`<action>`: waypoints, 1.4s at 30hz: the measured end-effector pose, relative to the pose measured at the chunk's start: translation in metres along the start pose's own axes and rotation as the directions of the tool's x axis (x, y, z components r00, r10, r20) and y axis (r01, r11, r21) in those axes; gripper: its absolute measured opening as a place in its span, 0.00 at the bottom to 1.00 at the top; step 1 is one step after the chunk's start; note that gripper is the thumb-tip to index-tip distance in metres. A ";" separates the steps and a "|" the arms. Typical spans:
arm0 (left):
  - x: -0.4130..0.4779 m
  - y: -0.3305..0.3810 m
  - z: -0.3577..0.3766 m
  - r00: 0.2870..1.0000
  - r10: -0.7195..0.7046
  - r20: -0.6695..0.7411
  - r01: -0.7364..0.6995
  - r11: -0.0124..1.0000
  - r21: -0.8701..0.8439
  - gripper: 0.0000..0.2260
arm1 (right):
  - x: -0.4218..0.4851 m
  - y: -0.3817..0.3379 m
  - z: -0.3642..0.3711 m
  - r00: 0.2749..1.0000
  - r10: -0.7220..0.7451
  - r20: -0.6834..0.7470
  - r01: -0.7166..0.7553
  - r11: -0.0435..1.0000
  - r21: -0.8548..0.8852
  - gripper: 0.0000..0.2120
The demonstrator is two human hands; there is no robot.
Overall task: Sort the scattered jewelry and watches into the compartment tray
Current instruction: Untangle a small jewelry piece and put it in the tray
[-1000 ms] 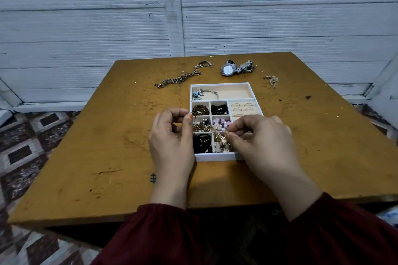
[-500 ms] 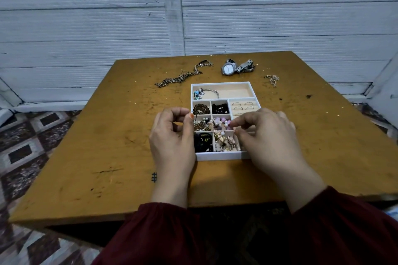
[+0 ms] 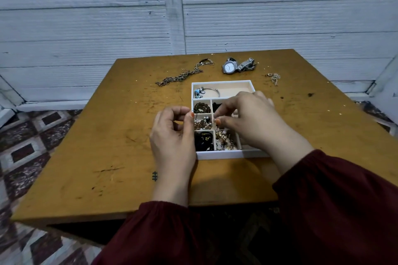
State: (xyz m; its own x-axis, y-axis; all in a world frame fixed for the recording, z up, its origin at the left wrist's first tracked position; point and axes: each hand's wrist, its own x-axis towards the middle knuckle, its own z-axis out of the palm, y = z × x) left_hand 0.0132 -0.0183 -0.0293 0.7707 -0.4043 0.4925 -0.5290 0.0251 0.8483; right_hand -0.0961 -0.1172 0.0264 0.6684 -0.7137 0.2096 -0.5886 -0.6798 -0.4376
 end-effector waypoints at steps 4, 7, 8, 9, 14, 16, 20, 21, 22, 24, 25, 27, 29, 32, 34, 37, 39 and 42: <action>0.000 -0.001 0.001 1.000 -0.014 0.004 0.014 1.000 0.000 0.07 | -0.010 0.010 -0.008 1.000 0.000 -0.019 0.001 0.998 0.060 0.02; 0.000 -0.001 0.000 1.000 -0.011 0.008 0.011 1.000 -0.003 0.06 | -0.020 0.014 -0.011 0.999 -0.009 -0.031 0.012 0.996 0.085 0.05; 0.000 -0.001 0.000 1.000 -0.008 0.009 0.008 1.000 -0.003 0.06 | -0.024 0.014 -0.011 1.000 -0.009 -0.030 0.012 0.996 0.084 0.06; 0.000 -0.001 0.000 1.000 -0.008 0.011 0.008 1.000 -0.002 0.06 | -0.028 0.015 -0.012 1.000 -0.009 -0.026 0.011 0.997 0.079 0.06; 0.000 -0.001 0.000 1.000 -0.019 0.012 0.019 1.000 -0.003 0.05 | -0.040 0.015 -0.013 1.000 -0.001 0.011 0.001 0.999 0.037 0.06; 0.000 -0.002 0.000 1.000 -0.021 0.013 0.021 1.000 0.000 0.05 | -0.041 0.014 -0.012 1.000 0.002 0.029 -0.003 1.000 0.023 0.06; 0.000 -0.002 0.001 1.000 -0.018 0.014 0.018 1.000 -0.004 0.08 | -0.041 0.013 -0.012 0.999 0.007 0.033 -0.008 0.999 0.041 0.04; 0.000 -0.002 0.001 1.000 -0.020 0.015 0.020 1.000 -0.007 0.09 | -0.041 0.012 -0.013 0.999 0.009 0.038 -0.012 0.997 0.079 0.05; 0.000 -0.002 0.001 1.000 -0.021 0.014 0.021 1.000 -0.010 0.08 | -0.040 0.012 -0.013 0.999 0.012 0.044 -0.017 0.992 0.122 0.05; 0.000 -0.003 0.001 1.000 -0.021 0.014 0.021 1.000 -0.014 0.07 | -0.039 0.012 -0.013 0.999 0.014 0.043 -0.021 0.987 0.161 0.06; 0.000 -0.003 0.001 1.000 -0.021 0.013 0.021 1.000 -0.011 0.06 | -0.038 0.013 -0.013 0.999 0.012 0.037 -0.018 0.988 0.154 0.07; 0.000 -0.003 0.000 1.000 -0.020 0.012 0.020 1.000 -0.004 0.05 | -0.037 0.013 -0.013 1.000 0.001 0.025 -0.004 0.990 0.139 0.08; 0.000 -0.003 0.001 1.000 -0.019 0.010 0.019 1.000 0.000 0.04 | -0.035 0.011 -0.013 1.000 -0.008 0.030 0.004 0.991 0.137 0.08; 0.000 -0.002 0.001 1.000 -0.016 0.009 0.015 1.000 0.001 0.04 | -0.034 0.009 -0.011 0.999 -0.009 0.037 0.006 0.997 0.075 0.05; 0.000 -0.001 0.000 1.000 -0.015 0.010 0.015 1.000 0.002 0.05 | -0.033 0.008 -0.010 0.999 -0.013 0.040 0.013 1.000 -0.010 0.05; 0.000 -0.001 0.000 1.000 -0.012 0.007 0.011 1.000 0.009 0.05 | -0.029 0.007 -0.009 1.000 -0.007 0.012 0.007 1.000 -0.005 0.05; 0.000 -0.001 0.000 1.000 -0.014 0.006 0.014 1.000 0.014 0.06 | -0.026 0.007 -0.011 1.000 0.013 0.002 -0.013 0.998 0.065 0.04; 0.000 -0.001 0.000 1.000 -0.011 0.005 0.011 1.000 0.020 0.05 | -0.023 0.006 -0.017 0.999 0.040 0.020 -0.043 0.979 0.201 0.05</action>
State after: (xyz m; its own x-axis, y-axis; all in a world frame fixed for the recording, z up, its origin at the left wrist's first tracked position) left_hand 0.0139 -0.0188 -0.0303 0.7747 -0.4093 0.4820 -0.5276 0.0019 0.8495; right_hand -0.1221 -0.1079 0.0336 0.6533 -0.7366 0.1750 -0.5129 -0.6006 -0.6133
